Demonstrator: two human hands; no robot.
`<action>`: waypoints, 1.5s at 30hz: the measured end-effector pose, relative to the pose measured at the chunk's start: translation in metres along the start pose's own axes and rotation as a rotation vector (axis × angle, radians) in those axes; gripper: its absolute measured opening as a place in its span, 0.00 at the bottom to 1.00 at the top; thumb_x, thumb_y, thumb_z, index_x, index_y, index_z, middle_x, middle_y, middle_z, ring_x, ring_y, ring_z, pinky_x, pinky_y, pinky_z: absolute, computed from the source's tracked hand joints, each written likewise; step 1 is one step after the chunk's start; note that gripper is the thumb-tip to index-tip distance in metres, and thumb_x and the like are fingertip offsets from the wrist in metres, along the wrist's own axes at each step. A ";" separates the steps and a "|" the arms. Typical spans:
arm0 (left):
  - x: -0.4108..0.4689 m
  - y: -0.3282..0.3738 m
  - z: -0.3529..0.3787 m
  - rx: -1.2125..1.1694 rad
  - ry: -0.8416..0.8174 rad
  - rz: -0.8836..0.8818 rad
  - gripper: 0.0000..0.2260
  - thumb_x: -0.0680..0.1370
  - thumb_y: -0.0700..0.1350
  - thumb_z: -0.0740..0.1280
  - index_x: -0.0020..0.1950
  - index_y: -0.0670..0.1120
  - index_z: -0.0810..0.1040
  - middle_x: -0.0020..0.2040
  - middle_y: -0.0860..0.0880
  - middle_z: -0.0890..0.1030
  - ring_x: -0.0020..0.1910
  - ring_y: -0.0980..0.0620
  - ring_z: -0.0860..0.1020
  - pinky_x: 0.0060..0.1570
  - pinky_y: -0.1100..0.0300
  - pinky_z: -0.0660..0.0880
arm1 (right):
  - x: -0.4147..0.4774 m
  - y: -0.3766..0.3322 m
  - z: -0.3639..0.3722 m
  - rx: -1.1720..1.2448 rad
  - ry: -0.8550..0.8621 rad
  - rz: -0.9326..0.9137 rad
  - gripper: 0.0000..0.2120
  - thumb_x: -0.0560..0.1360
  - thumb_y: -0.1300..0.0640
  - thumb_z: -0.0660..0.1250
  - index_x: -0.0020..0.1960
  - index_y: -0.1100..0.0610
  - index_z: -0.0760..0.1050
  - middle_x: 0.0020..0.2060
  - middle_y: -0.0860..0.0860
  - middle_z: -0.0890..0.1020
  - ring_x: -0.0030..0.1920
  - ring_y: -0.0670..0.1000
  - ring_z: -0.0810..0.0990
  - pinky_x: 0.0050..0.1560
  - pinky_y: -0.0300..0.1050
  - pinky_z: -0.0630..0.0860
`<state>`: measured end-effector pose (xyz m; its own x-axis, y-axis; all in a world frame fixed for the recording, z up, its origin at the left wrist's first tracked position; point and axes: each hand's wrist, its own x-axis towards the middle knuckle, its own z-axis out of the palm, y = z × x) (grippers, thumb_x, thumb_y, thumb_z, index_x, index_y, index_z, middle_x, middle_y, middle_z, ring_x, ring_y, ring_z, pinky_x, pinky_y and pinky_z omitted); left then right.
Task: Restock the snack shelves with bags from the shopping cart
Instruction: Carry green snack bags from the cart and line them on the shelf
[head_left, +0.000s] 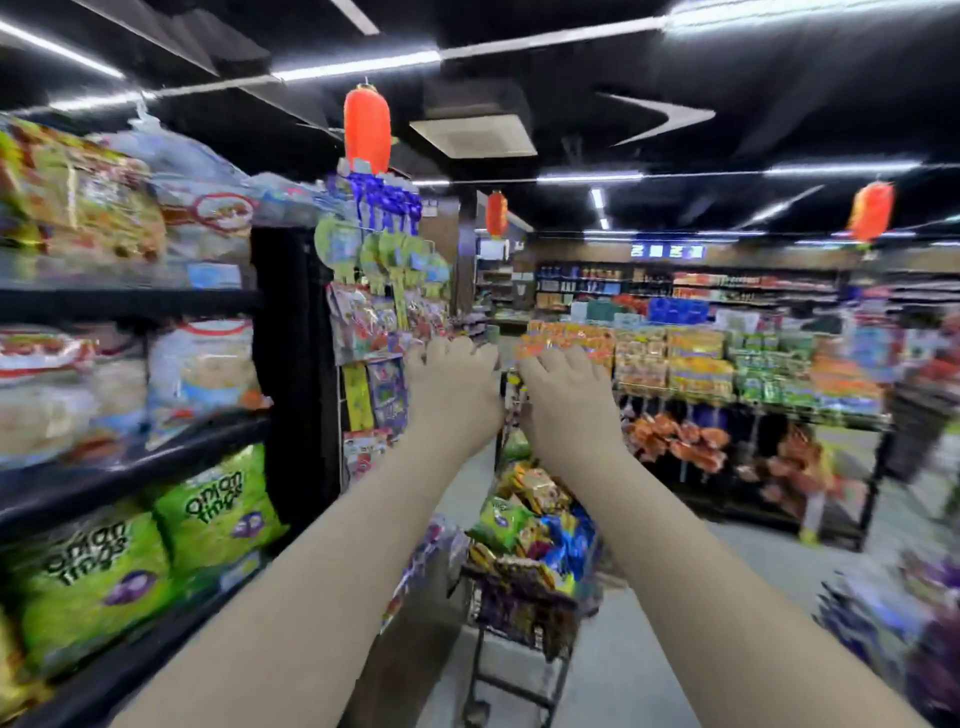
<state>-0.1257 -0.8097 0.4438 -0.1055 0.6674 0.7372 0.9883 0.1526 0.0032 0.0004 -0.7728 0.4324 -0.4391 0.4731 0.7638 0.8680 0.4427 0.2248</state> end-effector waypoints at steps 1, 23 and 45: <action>0.004 0.017 0.021 -0.027 -0.020 0.011 0.14 0.76 0.50 0.60 0.60 0.51 0.74 0.58 0.49 0.75 0.61 0.43 0.70 0.56 0.50 0.64 | -0.006 0.018 0.018 0.001 -0.040 0.013 0.15 0.74 0.57 0.67 0.60 0.54 0.71 0.56 0.54 0.75 0.58 0.59 0.71 0.54 0.53 0.68; 0.113 0.092 0.500 -0.241 -0.397 0.034 0.14 0.71 0.46 0.66 0.56 0.54 0.78 0.51 0.52 0.79 0.54 0.43 0.75 0.52 0.50 0.66 | -0.015 0.195 0.456 0.131 -0.487 0.339 0.10 0.76 0.58 0.63 0.56 0.56 0.75 0.52 0.54 0.78 0.56 0.60 0.74 0.48 0.52 0.67; 0.131 0.078 0.813 -0.081 -0.938 -0.474 0.16 0.73 0.50 0.67 0.61 0.53 0.76 0.58 0.50 0.78 0.62 0.44 0.73 0.57 0.49 0.68 | 0.020 0.238 0.830 0.711 -1.031 0.195 0.12 0.72 0.56 0.68 0.54 0.58 0.74 0.49 0.55 0.77 0.52 0.61 0.74 0.48 0.55 0.74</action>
<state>-0.1525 -0.1177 -0.0088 -0.4921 0.8539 -0.1692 0.8242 0.5196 0.2252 0.0056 -0.0255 -0.0009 -0.5724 0.8064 -0.1484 0.7633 0.4580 -0.4556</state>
